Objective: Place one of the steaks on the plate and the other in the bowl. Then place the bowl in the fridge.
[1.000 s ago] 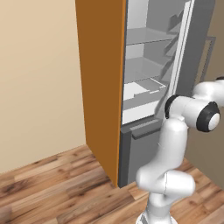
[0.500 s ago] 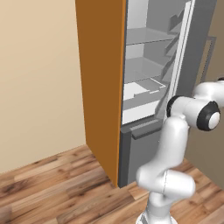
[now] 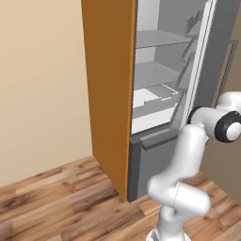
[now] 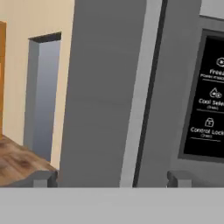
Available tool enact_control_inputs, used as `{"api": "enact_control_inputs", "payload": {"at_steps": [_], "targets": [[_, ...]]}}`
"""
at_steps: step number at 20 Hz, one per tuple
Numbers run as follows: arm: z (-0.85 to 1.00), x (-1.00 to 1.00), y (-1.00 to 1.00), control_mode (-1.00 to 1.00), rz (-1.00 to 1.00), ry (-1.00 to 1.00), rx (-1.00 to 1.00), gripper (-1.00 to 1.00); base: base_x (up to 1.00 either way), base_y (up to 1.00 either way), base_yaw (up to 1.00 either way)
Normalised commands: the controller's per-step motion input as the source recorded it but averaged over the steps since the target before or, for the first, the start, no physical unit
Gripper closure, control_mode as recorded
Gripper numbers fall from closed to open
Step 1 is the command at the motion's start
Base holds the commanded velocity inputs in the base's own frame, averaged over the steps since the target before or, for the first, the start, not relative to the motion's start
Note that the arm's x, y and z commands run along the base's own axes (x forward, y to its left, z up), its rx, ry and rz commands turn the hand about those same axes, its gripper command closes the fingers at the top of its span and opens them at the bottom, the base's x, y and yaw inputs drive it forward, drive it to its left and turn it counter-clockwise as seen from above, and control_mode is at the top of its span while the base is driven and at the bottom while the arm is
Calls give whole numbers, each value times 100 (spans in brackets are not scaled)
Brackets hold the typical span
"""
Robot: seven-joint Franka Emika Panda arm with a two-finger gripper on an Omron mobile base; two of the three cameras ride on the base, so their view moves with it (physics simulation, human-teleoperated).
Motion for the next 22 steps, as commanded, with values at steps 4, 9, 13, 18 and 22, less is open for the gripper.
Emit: {"api": "enact_control_inputs", "payload": {"at_steps": [4, 9, 13, 18, 22], "targets": [[0, -100, 95, -100, 0, -20, -28, -100, 0, 0, 0], [31, -100, 100, -100, -1, -18, -28, -100, 0, 0, 0], [47, -95, 100, -100, -9, -7, -38, -100, 0, 0, 0], [2, -29, 100, -100, -17, 3, -48, -100, 0, 0, 0], [15, 24, 100, -100, -15, 16, -55, -100, 0, 0, 0]]}}
